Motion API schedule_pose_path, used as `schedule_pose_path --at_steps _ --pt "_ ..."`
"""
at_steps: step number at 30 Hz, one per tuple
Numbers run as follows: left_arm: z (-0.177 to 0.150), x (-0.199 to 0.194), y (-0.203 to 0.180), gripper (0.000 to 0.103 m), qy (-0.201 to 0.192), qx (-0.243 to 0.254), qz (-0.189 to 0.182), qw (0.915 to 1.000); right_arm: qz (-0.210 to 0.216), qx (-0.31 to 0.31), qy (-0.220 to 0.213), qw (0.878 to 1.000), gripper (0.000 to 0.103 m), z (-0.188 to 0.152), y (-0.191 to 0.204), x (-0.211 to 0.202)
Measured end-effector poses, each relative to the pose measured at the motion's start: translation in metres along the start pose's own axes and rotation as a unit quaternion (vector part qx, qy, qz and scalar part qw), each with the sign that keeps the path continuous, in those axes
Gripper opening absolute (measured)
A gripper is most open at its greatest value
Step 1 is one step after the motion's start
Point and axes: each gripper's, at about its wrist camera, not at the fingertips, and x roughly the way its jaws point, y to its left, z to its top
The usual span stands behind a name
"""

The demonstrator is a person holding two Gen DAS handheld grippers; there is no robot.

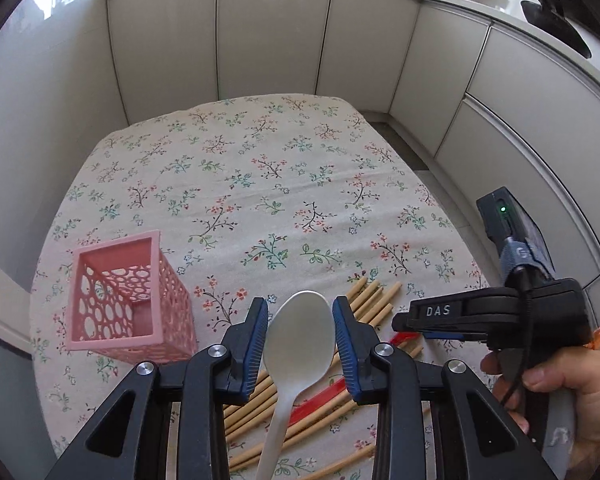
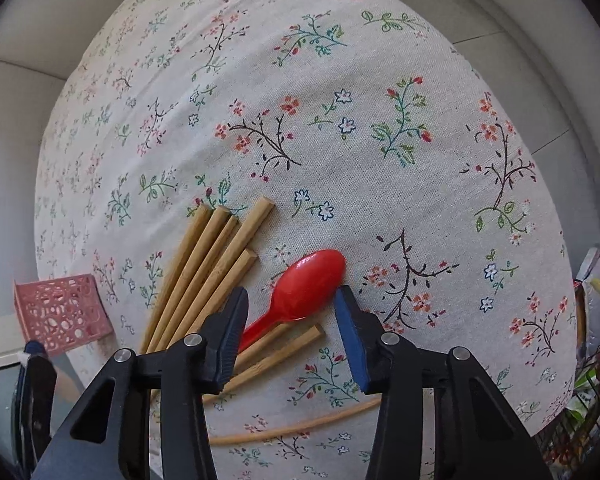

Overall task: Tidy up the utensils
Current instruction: 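Grasp the white spoon with the left tool while the right tool grasps the red spoon, then lift the white spoon into the pink holder with the left tool while the right tool carries the red spoon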

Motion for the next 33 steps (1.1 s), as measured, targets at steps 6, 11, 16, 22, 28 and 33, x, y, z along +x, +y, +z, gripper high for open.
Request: schedule_pose_path --at_steps 6,11,16,22,28,33 --pt "-0.005 -0.019 0.018 0.034 -0.022 -0.018 -0.006 0.9996 -0.017 0.017 -0.033 0.999 0.030 0.001 0.001 -0.001" --pt "-0.005 -0.037 0.037 0.034 -0.049 -0.043 -0.019 0.9977 0.028 0.038 -0.028 0.999 0.027 0.004 -0.013 -0.003" --pt "-0.003 -0.054 0.052 0.034 -0.082 -0.065 -0.033 0.9940 0.077 0.058 -0.024 0.995 0.026 0.002 -0.029 -0.012" --pt "0.001 -0.081 0.073 0.034 -0.137 -0.097 -0.040 0.9850 0.119 0.051 -0.049 0.990 0.013 -0.006 -0.030 -0.039" --pt "0.001 -0.098 0.100 0.034 -0.186 -0.139 -0.039 0.9719 0.136 0.018 -0.079 0.987 0.012 -0.016 -0.017 -0.062" --pt "0.001 -0.098 0.111 0.034 -0.187 -0.159 -0.045 0.9683 0.111 0.010 -0.058 0.992 0.016 -0.006 -0.018 -0.051"
